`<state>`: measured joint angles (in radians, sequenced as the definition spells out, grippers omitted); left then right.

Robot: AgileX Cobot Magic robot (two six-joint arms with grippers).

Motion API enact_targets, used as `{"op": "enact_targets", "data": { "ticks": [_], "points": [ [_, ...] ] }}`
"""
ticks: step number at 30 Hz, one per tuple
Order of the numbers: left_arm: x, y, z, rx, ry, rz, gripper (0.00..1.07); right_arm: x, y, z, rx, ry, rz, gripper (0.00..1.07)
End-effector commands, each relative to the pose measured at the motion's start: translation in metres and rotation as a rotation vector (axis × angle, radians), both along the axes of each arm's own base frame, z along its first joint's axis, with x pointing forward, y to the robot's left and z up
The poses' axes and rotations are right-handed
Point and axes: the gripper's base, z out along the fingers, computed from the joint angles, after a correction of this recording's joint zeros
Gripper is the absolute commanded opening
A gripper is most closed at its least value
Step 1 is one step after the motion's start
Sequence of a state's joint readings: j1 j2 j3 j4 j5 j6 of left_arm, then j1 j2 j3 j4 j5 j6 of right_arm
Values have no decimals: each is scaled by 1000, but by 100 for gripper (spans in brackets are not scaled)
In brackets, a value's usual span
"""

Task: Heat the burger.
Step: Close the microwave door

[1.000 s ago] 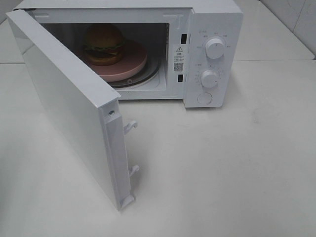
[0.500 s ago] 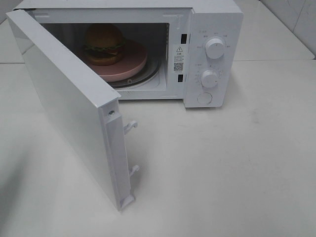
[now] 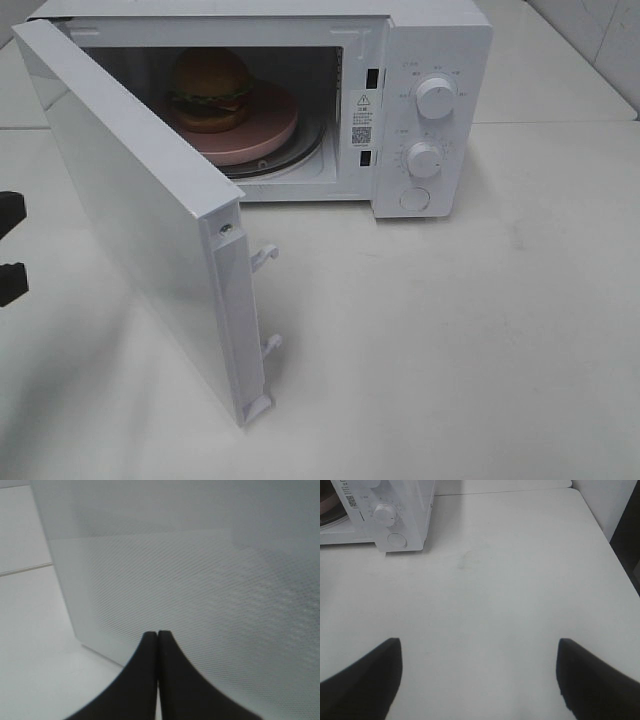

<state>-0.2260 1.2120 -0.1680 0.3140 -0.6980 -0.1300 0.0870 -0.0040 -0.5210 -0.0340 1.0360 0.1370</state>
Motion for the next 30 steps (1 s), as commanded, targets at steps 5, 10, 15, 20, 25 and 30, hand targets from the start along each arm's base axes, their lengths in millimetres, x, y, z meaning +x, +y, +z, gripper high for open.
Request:
{"op": "enact_targets", "data": {
  "ticks": [5, 10, 15, 20, 25, 30],
  "points": [
    [11, -22, -5, -21, 7, -161, 0, -4, -1, -2, -10, -22, -3, 76],
    [20, -38, -2, -49, -9, -210, 0, -4, -1, -2, -10, -22, -3, 76],
    [29, -56, -4, -75, 8, -235, 0, -4, -1, -2, -10, -22, -3, 76],
    [37, -71, -8, -79, 21, -274, 0, -4, -1, -2, -10, -22, -3, 76],
    [43, -81, -9, -87, 23, -272, 0, -4, -1, -2, -10, -22, -3, 76],
    [52, -95, -8, -99, 12, -258, 0, -4, -1, -2, -10, -22, -3, 76]
  ]
}}
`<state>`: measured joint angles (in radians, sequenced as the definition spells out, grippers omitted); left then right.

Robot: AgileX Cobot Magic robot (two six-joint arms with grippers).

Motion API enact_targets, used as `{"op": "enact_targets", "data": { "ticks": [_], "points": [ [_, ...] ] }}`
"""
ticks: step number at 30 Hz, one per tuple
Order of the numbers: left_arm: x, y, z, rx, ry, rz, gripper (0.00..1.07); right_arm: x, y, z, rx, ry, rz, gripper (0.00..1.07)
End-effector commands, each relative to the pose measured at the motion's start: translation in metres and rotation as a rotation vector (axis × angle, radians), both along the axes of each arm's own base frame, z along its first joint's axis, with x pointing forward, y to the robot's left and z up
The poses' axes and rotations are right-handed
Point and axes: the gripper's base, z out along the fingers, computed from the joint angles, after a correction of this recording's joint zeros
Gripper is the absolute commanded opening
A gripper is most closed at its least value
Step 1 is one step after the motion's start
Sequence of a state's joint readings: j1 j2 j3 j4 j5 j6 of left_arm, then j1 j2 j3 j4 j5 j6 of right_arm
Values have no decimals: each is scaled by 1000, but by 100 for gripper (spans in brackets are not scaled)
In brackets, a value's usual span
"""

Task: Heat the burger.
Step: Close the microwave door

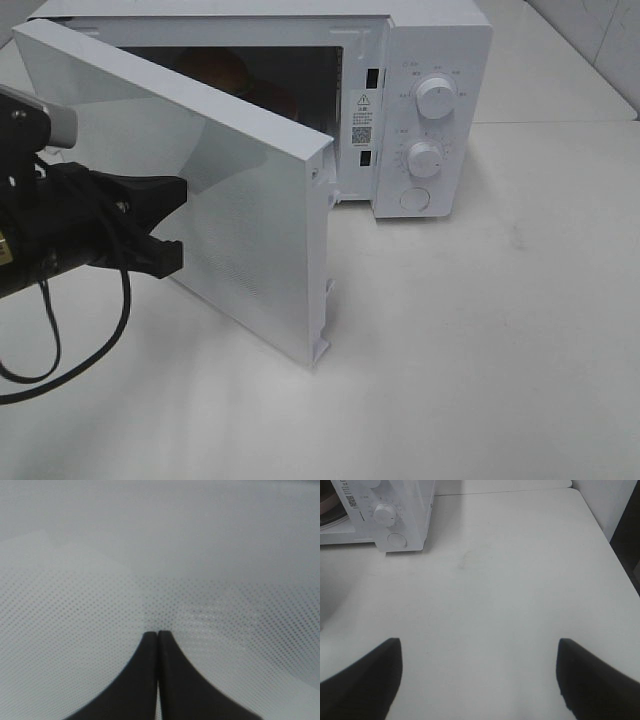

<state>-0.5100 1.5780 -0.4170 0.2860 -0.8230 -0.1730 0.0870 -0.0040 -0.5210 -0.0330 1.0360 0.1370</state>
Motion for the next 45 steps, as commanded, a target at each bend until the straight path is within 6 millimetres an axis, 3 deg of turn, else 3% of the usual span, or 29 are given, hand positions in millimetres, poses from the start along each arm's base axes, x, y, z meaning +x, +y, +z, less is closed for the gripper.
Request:
{"op": "enact_targets", "data": {
  "ticks": [1, 25, 45],
  "points": [
    [8, -14, 4, -25, -27, 11, 0, -4, -1, -2, -11, -22, -3, 76],
    [59, -88, 6, -64, -6, 11, 0, -4, -1, -2, -11, -22, -3, 76],
    [112, -127, 6, -74, 11, 49, 0, -4, -1, -2, -11, -22, -3, 76]
  ]
}}
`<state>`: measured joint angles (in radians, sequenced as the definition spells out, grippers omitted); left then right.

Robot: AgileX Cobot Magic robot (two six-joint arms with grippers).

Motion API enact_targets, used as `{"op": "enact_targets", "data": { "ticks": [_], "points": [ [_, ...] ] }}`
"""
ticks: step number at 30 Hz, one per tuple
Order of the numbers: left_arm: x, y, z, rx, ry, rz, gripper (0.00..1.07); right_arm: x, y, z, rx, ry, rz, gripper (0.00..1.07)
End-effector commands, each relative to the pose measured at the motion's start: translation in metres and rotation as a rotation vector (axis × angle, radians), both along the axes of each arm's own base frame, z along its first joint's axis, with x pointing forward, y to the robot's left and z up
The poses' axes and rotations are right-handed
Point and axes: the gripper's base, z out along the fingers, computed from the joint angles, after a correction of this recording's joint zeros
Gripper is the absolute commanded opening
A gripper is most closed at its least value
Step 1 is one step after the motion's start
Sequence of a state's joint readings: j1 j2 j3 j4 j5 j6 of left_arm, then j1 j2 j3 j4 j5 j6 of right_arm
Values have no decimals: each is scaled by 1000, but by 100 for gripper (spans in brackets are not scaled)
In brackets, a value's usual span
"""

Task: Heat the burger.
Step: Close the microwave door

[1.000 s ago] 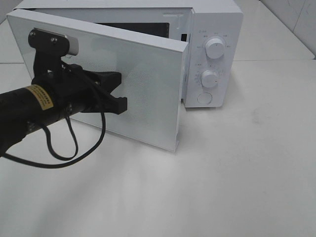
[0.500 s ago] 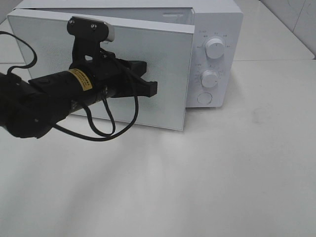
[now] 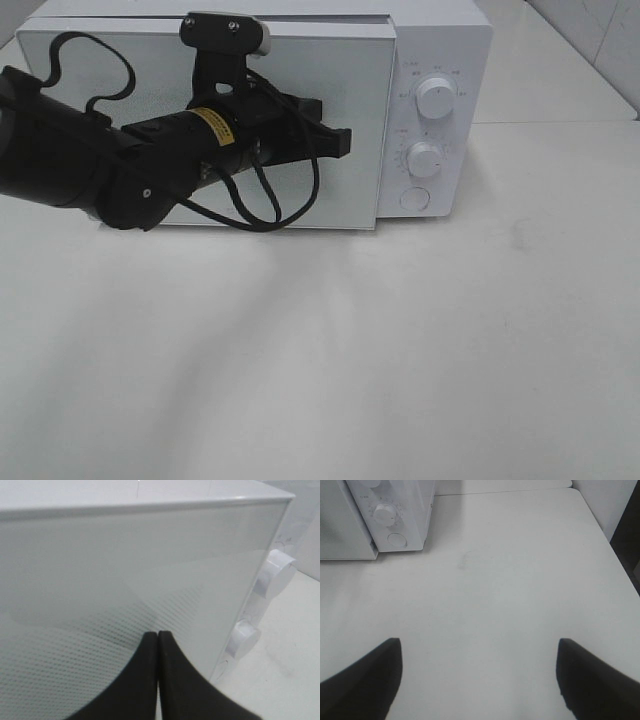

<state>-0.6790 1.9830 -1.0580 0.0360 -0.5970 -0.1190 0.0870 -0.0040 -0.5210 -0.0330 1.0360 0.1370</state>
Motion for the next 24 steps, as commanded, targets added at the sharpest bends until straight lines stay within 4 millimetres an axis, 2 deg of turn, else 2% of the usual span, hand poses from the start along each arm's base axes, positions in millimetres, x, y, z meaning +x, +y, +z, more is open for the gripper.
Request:
{"op": "enact_targets", "data": {
  "ticks": [1, 3, 4, 5, 9, 18, 24],
  "points": [
    [8, -7, 4, -13, -9, 8, 0, -4, -1, -2, -11, -22, -3, 76],
    [23, -9, 4, -12, 10, 59, 0, -4, -1, -2, -11, -22, -3, 76],
    [23, -9, 4, -12, 10, 59, 0, -4, -1, -2, -11, -22, -3, 76],
    [34, -8, 6, -23, 18, 106, 0, -4, -1, -2, -11, -22, -3, 76],
    [47, -11, 13, -13, -9, 121, 0, -4, -1, -2, -11, -22, -3, 76],
    [45, -16, 12, 13, 22, 101, 0, -4, -1, -2, -11, -22, -3, 76],
    [32, -28, 14, 48, 54, 52, 0, -4, -1, -2, -11, -22, -3, 76]
  ]
}}
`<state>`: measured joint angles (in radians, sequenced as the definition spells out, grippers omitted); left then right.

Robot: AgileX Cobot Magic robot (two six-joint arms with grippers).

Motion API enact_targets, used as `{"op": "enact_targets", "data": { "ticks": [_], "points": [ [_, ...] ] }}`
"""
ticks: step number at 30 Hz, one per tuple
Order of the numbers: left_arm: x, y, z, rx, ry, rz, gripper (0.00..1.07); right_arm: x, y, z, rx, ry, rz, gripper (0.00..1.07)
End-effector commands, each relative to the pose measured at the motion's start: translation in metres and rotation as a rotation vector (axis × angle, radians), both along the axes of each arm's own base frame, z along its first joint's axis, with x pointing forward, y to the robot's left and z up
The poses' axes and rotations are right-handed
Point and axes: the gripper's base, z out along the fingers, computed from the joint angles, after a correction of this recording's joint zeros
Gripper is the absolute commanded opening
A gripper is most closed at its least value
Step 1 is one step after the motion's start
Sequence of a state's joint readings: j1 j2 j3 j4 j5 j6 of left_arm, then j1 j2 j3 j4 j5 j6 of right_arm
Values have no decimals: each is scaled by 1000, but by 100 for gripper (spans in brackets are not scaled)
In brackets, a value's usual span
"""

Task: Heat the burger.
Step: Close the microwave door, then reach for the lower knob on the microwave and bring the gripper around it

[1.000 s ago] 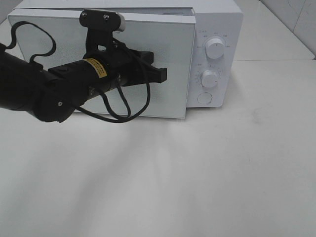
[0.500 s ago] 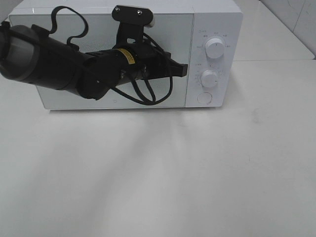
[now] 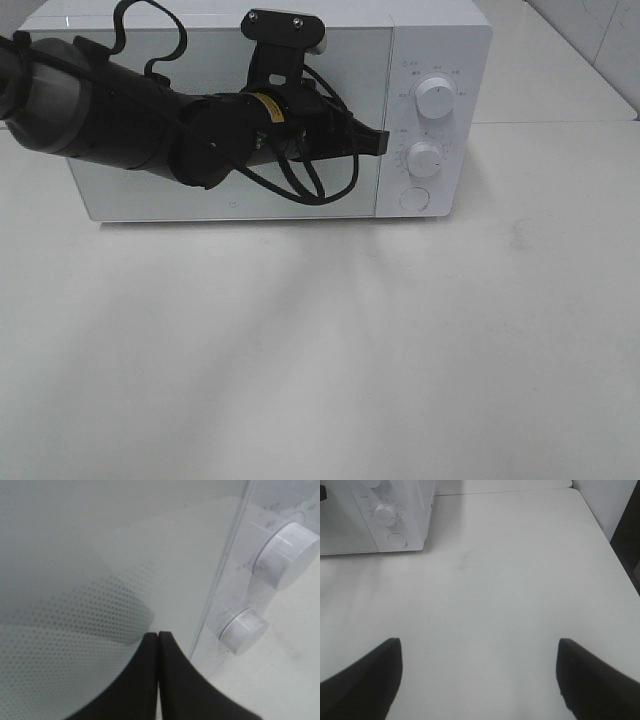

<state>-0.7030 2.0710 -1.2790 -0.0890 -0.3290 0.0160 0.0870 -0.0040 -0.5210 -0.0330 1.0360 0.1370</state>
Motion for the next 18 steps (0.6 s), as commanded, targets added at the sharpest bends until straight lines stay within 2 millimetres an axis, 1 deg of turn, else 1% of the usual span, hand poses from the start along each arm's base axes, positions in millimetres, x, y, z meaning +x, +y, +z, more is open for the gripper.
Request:
{"op": "enact_targets", "data": {
  "ticks": [1, 3, 5, 6, 7, 9, 10, 12, 14, 15, 16, 17, 18],
  "points": [
    [1, -2, 18, -65, -33, 23, 0, -4, -1, -2, -11, -22, -3, 76],
    [-2, -4, 19, -60, -29, 14, 0, -4, -1, -2, -11, -22, -3, 76],
    [-10, -5, 24, -42, -2, -3, 0, -4, -1, -2, -11, -22, -3, 76],
    [-10, -5, 24, -42, -2, -3, 0, -4, -1, -2, -11, -22, -3, 76],
    [-16, -5, 23, -9, 43, -17, 0, -4, -1, -2, -11, -22, -3, 76],
    [-19, -5, 24, 5, 63, -22, 0, -4, -1, -2, -11, -22, -3, 76],
    [-25, -5, 25, 37, 114, -34, 0, -4, -1, -2, -11, -22, -3, 76],
    [-27, -5, 25, 51, 142, -36, 1, -4, -1, -2, -11, -22, -3, 76],
    [-41, -4, 32, 107, 228, -62, 9, -4, -1, -2, -11, -22, -3, 76],
    [-41, -4, 32, 107, 228, -62, 9, -4, -1, -2, -11, -22, -3, 76],
    [-43, -3, 33, 121, 247, -65, 16, -4, -1, -2, -11, -22, -3, 76],
    [-43, -3, 33, 121, 247, -65, 16, -4, -1, -2, -11, -22, -3, 76],
    [-49, -3, 36, 147, 283, -77, 28, -4, -1, -2, -11, -22, -3, 76]
  ]
}}
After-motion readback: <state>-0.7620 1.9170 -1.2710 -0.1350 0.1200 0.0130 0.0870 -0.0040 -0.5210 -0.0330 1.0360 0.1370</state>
